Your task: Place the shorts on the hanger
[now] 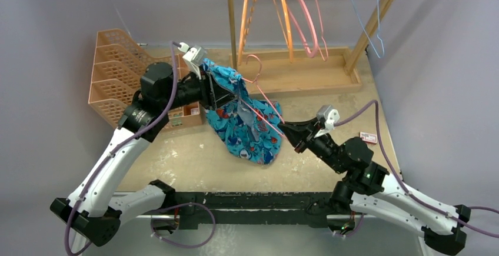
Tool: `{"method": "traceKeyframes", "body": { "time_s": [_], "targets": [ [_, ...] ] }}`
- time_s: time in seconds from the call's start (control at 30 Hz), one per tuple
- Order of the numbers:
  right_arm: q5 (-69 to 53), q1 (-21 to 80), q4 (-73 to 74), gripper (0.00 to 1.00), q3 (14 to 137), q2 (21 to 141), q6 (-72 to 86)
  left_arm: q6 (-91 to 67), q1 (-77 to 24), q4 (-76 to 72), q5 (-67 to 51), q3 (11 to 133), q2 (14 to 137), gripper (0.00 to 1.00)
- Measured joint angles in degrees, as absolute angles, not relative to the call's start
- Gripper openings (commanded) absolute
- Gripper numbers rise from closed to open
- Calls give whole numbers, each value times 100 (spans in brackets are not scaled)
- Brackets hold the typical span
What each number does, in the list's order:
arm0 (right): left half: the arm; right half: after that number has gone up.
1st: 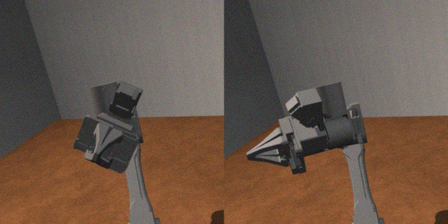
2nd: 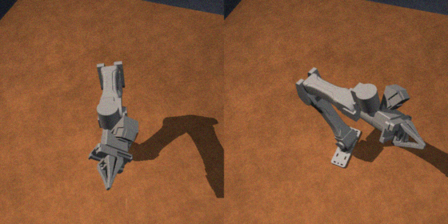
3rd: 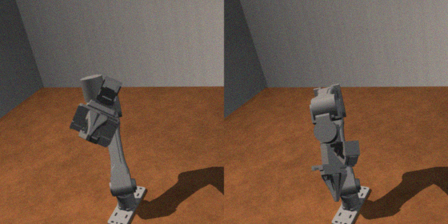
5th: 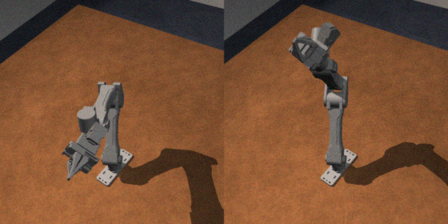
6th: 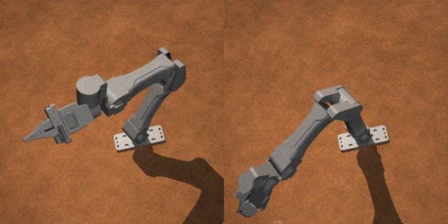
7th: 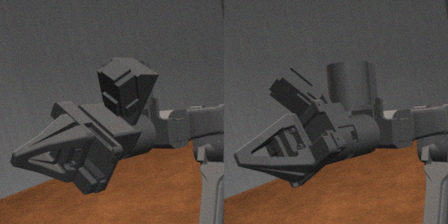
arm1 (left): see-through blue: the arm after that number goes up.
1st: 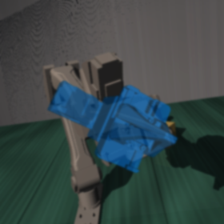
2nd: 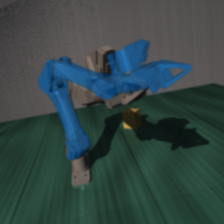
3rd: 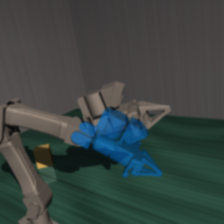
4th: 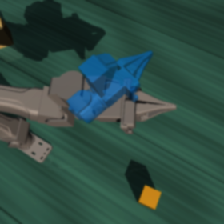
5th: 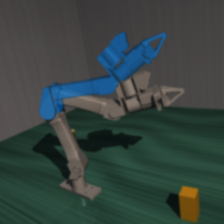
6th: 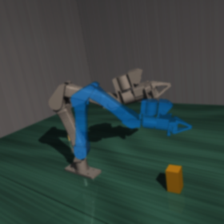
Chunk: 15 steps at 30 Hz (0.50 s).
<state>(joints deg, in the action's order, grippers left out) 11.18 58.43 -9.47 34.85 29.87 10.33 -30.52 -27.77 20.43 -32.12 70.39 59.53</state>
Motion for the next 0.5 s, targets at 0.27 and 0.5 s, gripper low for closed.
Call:
{"method": "traceKeyframes", "body": {
  "time_s": [0.27, 0.5],
  "targets": [
    [1039, 5843, -2283, 0, 2836, 2689, 593, -1153, -2864, 2434, -2823, 7408, 5439, 64],
    [840, 5843, -2718, 0, 2724, 2733, 458, 829, -2867, 2663, -2853, 7561, 4587, 68]
  ]
}}
